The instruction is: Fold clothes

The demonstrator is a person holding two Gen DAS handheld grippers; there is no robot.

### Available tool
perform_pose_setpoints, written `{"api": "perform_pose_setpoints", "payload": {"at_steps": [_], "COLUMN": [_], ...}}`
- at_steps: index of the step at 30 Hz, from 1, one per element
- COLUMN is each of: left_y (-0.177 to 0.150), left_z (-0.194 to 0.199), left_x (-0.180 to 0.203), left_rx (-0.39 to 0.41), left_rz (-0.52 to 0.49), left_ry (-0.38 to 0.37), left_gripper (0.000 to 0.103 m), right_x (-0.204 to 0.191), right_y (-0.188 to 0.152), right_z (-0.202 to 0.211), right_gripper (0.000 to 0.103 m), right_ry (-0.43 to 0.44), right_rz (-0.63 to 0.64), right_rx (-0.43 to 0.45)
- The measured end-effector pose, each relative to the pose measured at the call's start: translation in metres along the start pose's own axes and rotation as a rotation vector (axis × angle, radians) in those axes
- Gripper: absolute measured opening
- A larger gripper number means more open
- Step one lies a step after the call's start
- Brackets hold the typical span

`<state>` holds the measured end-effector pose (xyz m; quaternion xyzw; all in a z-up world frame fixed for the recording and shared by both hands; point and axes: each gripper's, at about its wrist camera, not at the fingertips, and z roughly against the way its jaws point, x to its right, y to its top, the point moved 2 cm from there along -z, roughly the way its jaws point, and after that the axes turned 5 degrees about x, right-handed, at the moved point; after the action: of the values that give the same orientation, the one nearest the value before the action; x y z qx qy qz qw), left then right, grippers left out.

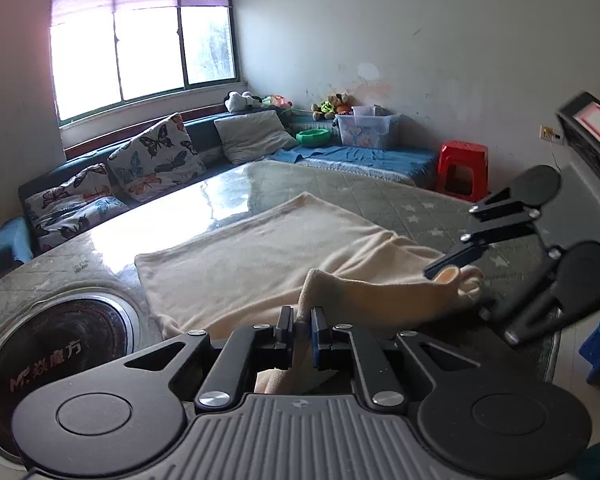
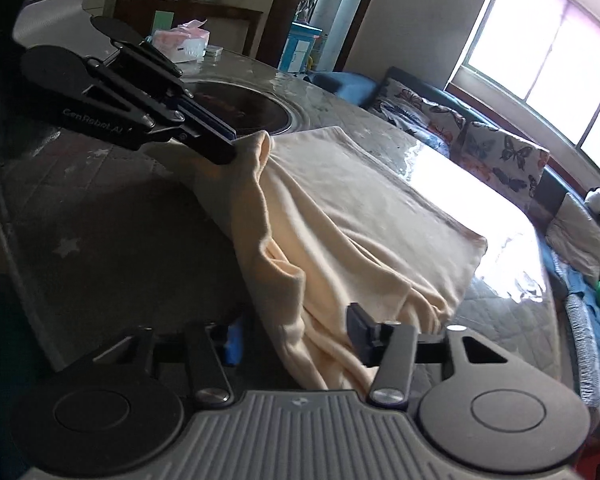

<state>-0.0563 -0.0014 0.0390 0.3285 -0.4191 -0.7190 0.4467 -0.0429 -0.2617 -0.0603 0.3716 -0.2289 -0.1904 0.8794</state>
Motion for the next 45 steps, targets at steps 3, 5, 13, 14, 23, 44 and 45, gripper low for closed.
{"api": "perform_pose_setpoints", "payload": {"at_steps": [3,5,13,14,23,44,45], "left_y": [-0.01,-0.018,-0.038,-0.039,-0.029,0.001,0.004], "left_z": [0.005,0.01,0.009,0.007,0.023,0.061,0.054], "left_x": [0.003,0.006,0.013,0.013,0.01,-0.002,-0.007], "left_rx": [-0.009,-0.017,-0.042,-0.046,0.001,0.027,0.026], "left_rz": [-0.029,-0.061,-0.176,-0.185,-0.159,-0.053,-0.048], "left_ry": [0.0,0.003,0.046,0.051,0.067,0.048,0.057], "left_gripper": [0.015,0.019,0.033,0.033,0.006,0.006,0.006], "right_x": [0.008,0.015,0.027,0.027,0.025,0.005,0.011], "right_y": [0.0,0.001,0.007,0.007,0.014,0.037,0.042], "right_z": [-0.004,-0.003,0.001,0.002,0.023,0.085,0.079], "right_gripper": [0.019,0.015,0.009,0.009,0.008,0.007,0.007], "right_ry": [0.014,0.02,0.008,0.006,-0.012,0.025,0.024], "right_rz": [-0.054,-0.086,-0.174,-0.185,-0.218,-0.169,-0.174], "right_rx": [0.0,0.01,0.047,0.053,0.143,0.2,0.198]}}
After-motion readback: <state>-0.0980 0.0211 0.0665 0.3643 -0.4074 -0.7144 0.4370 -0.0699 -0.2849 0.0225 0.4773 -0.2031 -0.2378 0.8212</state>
